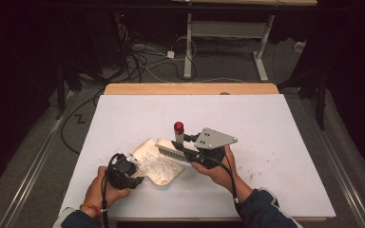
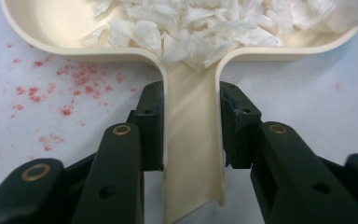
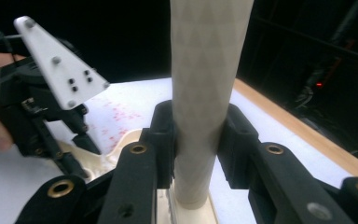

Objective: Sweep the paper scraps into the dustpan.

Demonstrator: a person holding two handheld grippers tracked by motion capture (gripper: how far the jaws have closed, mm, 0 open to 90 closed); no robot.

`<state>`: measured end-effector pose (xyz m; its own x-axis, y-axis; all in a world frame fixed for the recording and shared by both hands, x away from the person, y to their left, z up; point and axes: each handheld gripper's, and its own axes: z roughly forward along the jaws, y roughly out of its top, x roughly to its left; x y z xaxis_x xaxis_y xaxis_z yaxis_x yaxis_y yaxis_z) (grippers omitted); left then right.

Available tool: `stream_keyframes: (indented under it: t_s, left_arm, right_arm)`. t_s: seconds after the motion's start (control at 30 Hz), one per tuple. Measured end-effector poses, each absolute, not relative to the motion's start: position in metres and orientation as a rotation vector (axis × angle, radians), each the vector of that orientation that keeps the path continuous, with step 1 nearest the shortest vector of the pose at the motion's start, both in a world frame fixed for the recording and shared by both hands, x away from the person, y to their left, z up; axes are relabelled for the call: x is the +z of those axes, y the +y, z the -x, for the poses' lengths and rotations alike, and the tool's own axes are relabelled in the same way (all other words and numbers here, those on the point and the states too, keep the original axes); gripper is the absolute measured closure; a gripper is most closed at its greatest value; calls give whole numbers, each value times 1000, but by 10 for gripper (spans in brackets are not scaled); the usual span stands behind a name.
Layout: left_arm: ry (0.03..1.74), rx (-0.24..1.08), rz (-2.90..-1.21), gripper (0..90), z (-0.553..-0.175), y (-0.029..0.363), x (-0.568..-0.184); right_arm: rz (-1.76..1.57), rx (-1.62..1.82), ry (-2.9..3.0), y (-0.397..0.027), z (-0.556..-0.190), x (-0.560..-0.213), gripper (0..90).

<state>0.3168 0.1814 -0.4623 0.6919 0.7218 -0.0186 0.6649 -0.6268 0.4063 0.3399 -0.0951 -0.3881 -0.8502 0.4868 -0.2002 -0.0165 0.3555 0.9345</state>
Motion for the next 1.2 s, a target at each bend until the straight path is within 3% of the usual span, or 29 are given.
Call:
stream_keyframes:
  t_s: [0.3, 0.73, 1.2]
  left_arm:
    - [1087, 206, -2514, 636, -317, 181, -463]
    - [1086, 193, -2506, 636, -317, 182, -463]
    - [1099, 168, -2488, 635, -318, 186, -463]
  right_arm:
    - [-457, 1405, 2141, -97, -348, -399, 709]
    - [-495, 1417, 2085, -68, -378, -410, 709]
    - [-351, 1500, 2200, -63, -365, -409, 709]
